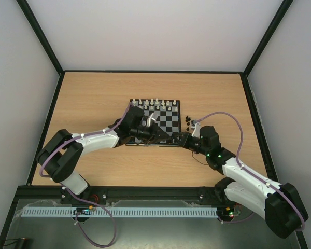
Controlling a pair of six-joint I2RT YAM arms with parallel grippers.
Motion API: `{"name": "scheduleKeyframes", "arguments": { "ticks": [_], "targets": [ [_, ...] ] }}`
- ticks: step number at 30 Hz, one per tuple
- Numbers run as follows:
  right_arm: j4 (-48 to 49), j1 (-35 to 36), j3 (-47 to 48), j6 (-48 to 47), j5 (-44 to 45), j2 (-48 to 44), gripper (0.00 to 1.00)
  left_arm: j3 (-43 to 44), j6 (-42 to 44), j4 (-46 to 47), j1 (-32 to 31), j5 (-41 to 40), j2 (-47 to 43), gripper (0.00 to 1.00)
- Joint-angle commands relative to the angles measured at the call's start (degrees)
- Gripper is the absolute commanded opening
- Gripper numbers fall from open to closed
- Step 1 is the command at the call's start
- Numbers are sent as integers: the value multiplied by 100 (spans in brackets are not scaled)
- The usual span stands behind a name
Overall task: Set up the chess pieces on the board
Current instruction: Place the chess piece on the chessboard.
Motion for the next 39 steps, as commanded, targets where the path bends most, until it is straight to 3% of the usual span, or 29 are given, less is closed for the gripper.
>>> {"name": "scheduleKeyframes", "arguments": {
  "ticks": [1,3,8,12,20,28,39],
  "targets": [
    [19,40,191,-59,36,16,4,149,79,28,-28,114,71,3],
    [-9,40,188,-57,38,-6,9,154,93,18,-28,109,75,2],
    [-452,40,313,-229,192,-223,53,320,472,-453,2,-71,26,2],
    [-1069,40,483,-454,542,-510,69,547,1033,-1145,57,-349,-70,2],
    [-2745,40,983,-1032,1669,-1094,82,1128,2401,-3543,330,-1764,-579,2],
    [-3236,40,1160,-1325,1752,-1110,99,1686,3095,-5085,403,-3105,-596,2],
    [-3186,40,1043,-1599,1460,-795,99,1892,3273,-6200,381,-4196,-631,3]
  ]
}}
